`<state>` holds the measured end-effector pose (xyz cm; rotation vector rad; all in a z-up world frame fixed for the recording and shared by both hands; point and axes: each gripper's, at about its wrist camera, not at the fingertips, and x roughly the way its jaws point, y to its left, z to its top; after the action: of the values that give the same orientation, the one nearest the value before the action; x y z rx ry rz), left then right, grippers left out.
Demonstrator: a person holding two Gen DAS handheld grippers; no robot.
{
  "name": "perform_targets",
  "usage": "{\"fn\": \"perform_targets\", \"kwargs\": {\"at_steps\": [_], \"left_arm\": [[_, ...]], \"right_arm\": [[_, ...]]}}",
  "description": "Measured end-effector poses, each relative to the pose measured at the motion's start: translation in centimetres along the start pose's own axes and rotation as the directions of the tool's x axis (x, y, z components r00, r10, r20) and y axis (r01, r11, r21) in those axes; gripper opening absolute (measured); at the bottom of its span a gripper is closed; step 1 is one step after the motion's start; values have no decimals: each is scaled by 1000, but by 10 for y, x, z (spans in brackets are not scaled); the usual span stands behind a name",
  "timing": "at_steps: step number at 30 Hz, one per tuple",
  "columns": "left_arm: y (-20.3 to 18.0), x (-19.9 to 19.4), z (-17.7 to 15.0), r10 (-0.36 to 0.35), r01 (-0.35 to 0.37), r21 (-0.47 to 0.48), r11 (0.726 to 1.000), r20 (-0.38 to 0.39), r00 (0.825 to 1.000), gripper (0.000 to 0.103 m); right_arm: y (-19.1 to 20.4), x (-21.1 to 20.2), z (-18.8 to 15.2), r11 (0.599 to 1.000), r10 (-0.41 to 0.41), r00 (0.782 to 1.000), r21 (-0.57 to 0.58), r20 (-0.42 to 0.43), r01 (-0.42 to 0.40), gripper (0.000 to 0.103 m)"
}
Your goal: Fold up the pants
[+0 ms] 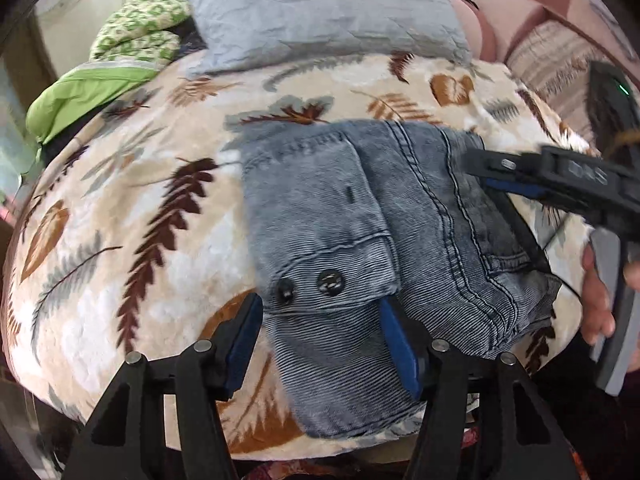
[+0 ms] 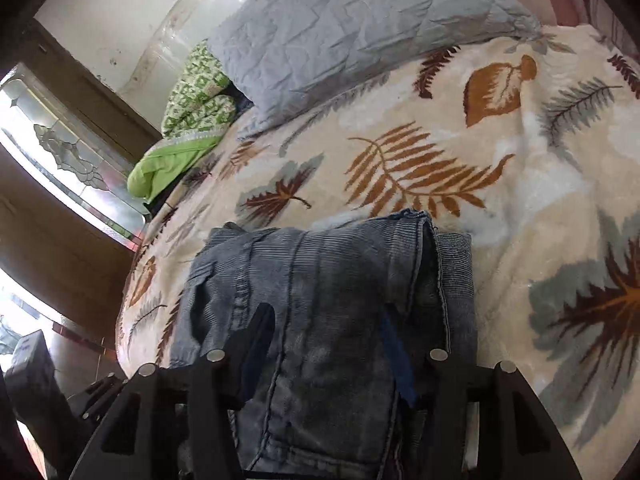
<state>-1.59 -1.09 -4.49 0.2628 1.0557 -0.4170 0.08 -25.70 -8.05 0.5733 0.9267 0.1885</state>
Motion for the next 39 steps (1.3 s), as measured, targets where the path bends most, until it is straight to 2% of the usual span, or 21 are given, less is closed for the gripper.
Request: {"fn": "perform_targets", "kwargs": {"at_steps": [3, 5, 7, 9, 10, 13, 16, 21, 24, 27, 34, 39], "left_arm": [[0, -13, -2, 26, -26, 10, 1000, 47, 999, 62], [-4, -11, -4, 51, -52, 29, 998, 32, 998, 66], [-8, 15, -5, 92, -89, 51, 995, -59, 994, 68], [-8, 21, -7, 103, -101, 39, 994, -60, 993, 68], [-10, 18, -6, 115, -113, 40, 993, -51, 992, 68], [-11, 9, -5, 128, -126, 55, 990, -36, 991, 70], [-5, -4, -4, 120, -120, 19, 993, -11, 993, 72], [-5, -31, 0, 145, -146, 0, 989, 73, 987, 73], [-6, -47, 8, 149, -149, -11, 989, 124, 981, 75], [-7, -63, 13, 160, -160, -14, 987, 170, 972, 82], [-13, -87, 22, 159, -162, -9, 987, 233, 959, 84], [-19, -93, 24, 161, -166, 1, 986, 245, 956, 84]], "right_arm": [[6, -24, -3, 1000, -4, 999, -25, 34, 5, 58], [9, -33, -10, 999, -15, 1000, -48, 20, 16, 58], [11, -26, -18, 996, -53, 998, -76, -43, 50, 58], [6, -4, -29, 991, -117, 980, -79, -160, 105, 59], [5, 1, -33, 988, -140, 976, -85, -169, 127, 60], [5, -3, -31, 990, -130, 979, -77, -154, 119, 60], [-3, -12, -28, 996, -86, 988, -17, -126, 85, 60], [1, -42, -21, 999, -43, 999, -17, 18, 43, 60], [4, -56, -19, 999, -30, 995, -24, 92, 32, 60], [4, -68, -16, 999, -19, 989, -26, 144, 23, 60], [-5, -76, -14, 1000, -24, 985, -2, 172, 25, 61], [-14, -82, -17, 999, -37, 984, 15, 175, 35, 61]]}}
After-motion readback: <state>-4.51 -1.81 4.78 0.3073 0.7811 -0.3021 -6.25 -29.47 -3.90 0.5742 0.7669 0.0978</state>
